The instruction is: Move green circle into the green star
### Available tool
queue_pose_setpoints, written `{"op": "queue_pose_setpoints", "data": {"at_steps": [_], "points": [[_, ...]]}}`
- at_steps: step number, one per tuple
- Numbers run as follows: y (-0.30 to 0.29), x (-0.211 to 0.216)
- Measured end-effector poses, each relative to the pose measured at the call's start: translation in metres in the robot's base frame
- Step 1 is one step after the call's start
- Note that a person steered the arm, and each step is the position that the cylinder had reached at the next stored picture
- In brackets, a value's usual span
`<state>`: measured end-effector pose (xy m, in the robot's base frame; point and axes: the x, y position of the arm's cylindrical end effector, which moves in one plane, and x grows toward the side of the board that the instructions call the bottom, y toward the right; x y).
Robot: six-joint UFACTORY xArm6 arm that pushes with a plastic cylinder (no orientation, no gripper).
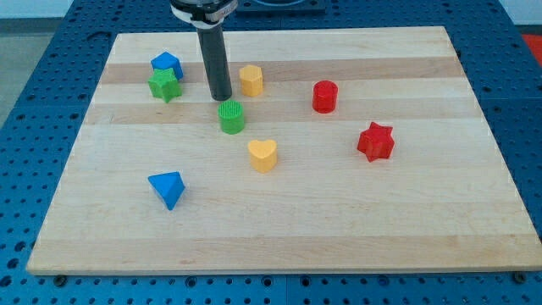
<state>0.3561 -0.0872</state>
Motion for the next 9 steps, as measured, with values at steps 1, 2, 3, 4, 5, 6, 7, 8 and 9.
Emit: {"op": "queue_pose_setpoints", "data": {"at_steps": [1,2,3,4,5,6,7,8,9], "points": [[0.047,0.0],[0.092,0.0],[0.105,0.025],[0.096,0.06],[0.059,0.053],[0.031,0.034],[-0.006,0.027],[-0.023,0.027],[-0.001,0.03]]}}
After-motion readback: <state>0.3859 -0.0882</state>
